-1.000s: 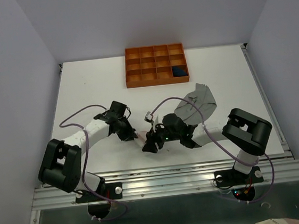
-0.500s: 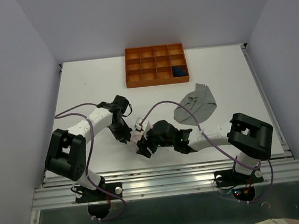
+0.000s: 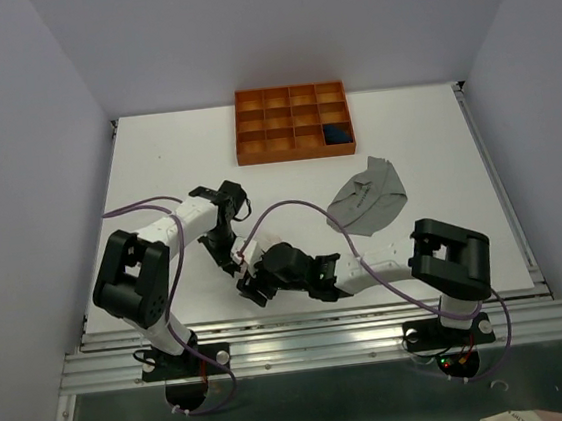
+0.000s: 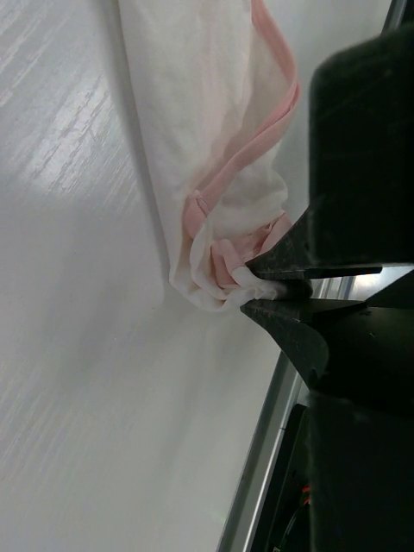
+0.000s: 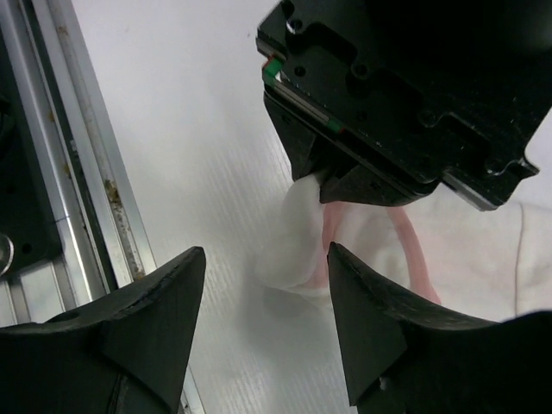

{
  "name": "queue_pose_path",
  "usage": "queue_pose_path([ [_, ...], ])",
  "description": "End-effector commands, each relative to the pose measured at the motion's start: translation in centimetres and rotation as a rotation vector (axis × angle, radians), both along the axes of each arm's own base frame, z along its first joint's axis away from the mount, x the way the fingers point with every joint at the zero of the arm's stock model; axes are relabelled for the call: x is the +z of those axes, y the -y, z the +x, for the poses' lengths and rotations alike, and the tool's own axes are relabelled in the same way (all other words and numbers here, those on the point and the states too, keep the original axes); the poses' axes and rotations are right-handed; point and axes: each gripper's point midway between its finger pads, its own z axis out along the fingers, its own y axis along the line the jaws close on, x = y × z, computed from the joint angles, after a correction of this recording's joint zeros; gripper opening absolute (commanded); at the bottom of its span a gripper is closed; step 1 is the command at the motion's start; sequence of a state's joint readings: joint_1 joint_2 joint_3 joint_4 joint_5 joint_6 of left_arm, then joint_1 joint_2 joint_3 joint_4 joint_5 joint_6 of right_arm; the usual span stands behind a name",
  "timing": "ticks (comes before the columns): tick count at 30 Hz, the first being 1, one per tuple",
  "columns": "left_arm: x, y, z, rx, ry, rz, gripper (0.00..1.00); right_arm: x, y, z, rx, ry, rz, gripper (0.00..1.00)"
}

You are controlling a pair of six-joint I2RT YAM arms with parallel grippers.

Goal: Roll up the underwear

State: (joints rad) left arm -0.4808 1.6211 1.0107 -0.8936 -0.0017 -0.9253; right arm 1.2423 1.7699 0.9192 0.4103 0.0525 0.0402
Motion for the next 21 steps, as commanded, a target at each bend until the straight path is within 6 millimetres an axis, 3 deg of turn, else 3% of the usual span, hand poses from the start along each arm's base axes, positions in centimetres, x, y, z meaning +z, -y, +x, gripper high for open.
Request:
queue_pose_path([
  [1,0.5,-0.7,-0.5,0.028,-0.016,0.051,0.0,0.5,-0.7,0.7,-0.059,0.042,-0.002,0.63],
  [5,0.6,-0.6,-0.6,0.045,-0.016,0.055,0.0,-0.2,-1.0,0.9,-0.084,0.037,-0.026,0.61],
  [9,0.8,-0.8,-0.5,0.05,-0.014,0.067,0.0,-0.4,-1.3,1.3,-0.121,0.024,-0.013,0.5],
  [17,0.8,-0.5,-0.4,0.055,-0.006,0.059,0.0,-0.9,-1.6,1.3,-0.143,-0.012,0.0,0.39],
  [19,0.8,-0.6,-0.4,0.055,-0.005,0.057,0.0,-1.4,-1.5,1.3,-0.157,-0.03,-0.011,0.25],
  [20,0.8,-0.5,-0.4,0.052,-0.004,0.054,0.0,-1.5,-1.4,1.6,-0.182,-0.032,-0.011,0.12],
  [21,0.8,-0.5,-0.4,0.054,-0.002,0.051,0.0,-1.7,-1.3,1.6,-0.189,-0.035,-0.016,0.09],
])
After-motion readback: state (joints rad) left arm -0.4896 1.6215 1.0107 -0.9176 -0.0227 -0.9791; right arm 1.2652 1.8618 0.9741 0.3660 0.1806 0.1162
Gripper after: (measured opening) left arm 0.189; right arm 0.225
